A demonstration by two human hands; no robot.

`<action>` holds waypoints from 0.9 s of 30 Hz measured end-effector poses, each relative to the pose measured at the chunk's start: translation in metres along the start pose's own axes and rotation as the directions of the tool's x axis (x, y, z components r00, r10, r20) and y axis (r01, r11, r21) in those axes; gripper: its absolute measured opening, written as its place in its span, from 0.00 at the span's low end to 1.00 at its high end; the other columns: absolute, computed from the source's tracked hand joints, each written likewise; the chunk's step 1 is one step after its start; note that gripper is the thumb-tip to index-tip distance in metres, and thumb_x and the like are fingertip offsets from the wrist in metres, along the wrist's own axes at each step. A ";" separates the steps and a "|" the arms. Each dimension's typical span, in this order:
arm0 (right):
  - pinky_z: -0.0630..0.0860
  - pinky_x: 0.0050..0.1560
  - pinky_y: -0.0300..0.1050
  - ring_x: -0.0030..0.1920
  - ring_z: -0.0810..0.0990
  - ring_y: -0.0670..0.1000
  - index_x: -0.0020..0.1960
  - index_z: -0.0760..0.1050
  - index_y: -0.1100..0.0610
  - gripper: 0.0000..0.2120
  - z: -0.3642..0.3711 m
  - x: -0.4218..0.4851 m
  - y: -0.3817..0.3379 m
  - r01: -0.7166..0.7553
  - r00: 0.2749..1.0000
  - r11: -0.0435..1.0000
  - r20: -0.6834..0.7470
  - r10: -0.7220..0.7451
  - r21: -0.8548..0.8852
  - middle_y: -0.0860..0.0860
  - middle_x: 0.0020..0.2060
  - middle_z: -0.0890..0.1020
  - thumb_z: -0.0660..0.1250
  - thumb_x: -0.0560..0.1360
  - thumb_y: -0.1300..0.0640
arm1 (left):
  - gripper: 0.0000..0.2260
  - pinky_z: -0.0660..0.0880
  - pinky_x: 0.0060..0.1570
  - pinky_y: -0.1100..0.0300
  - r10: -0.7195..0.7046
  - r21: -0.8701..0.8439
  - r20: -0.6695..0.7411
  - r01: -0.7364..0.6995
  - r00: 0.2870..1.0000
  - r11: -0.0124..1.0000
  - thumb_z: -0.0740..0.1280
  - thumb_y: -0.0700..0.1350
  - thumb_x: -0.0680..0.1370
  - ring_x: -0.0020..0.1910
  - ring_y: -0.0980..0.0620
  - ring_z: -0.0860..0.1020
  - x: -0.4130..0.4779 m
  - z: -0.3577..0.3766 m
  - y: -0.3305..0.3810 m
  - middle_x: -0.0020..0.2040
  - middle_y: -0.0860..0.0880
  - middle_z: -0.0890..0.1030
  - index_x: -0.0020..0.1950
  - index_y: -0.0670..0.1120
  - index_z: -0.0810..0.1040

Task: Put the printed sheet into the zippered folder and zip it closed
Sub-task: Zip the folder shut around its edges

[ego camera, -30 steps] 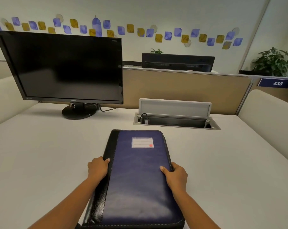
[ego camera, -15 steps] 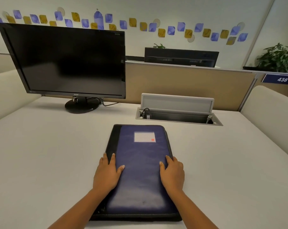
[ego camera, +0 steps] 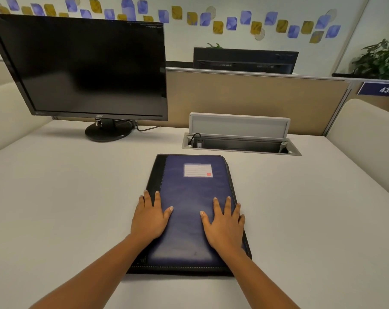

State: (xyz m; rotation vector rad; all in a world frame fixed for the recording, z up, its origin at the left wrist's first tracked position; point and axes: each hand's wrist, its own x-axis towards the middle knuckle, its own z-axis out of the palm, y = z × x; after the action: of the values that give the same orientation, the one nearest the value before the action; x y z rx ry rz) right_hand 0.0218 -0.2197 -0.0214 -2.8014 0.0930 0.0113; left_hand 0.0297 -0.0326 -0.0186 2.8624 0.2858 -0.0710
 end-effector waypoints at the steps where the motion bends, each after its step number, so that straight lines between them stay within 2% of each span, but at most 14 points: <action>1: 0.45 0.72 0.59 0.74 0.42 0.61 0.74 0.45 0.47 0.31 0.000 0.002 0.001 -0.001 1.000 1.000 -0.003 0.001 -0.003 0.55 0.76 0.46 0.46 0.76 0.36 | 0.31 0.51 0.73 0.49 0.002 -0.001 -0.002 -0.002 1.000 1.000 0.48 0.62 0.79 0.75 0.41 0.47 0.002 0.001 0.001 0.77 0.41 0.45 0.76 0.47 0.44; 14: 0.45 0.72 0.59 0.74 0.43 0.61 0.74 0.46 0.47 0.31 -0.004 0.025 0.006 -0.018 1.000 1.000 -0.019 0.018 -0.021 0.55 0.75 0.47 0.47 0.76 0.36 | 0.33 0.52 0.72 0.47 0.030 -0.038 0.027 -0.029 0.999 0.999 0.49 0.63 0.77 0.75 0.41 0.47 0.027 0.003 0.009 0.77 0.42 0.44 0.76 0.48 0.44; 19: 0.45 0.72 0.59 0.75 0.44 0.59 0.74 0.47 0.48 0.30 -0.003 0.024 0.007 -0.006 1.000 1.000 -0.027 0.006 -0.014 0.55 0.75 0.47 0.47 0.76 0.36 | 0.32 0.51 0.72 0.47 0.035 -0.053 -0.032 -0.037 0.999 0.998 0.50 0.63 0.78 0.76 0.42 0.47 0.022 0.003 0.010 0.77 0.42 0.47 0.76 0.48 0.46; 27: 0.43 0.73 0.58 0.75 0.44 0.57 0.74 0.47 0.52 0.31 -0.005 0.016 0.005 0.071 0.997 0.997 -0.015 -0.071 -0.035 0.56 0.75 0.48 0.46 0.77 0.38 | 0.30 0.45 0.73 0.48 0.104 0.065 -0.060 -0.100 0.993 0.993 0.46 0.61 0.79 0.76 0.45 0.46 -0.004 0.010 0.018 0.77 0.45 0.48 0.76 0.46 0.46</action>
State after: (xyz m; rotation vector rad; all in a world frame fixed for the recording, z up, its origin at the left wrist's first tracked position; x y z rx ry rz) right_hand 0.0371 -0.2267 -0.0183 -2.8378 -0.0025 -0.0276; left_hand 0.0289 -0.0526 -0.0231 2.9389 0.1510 0.0310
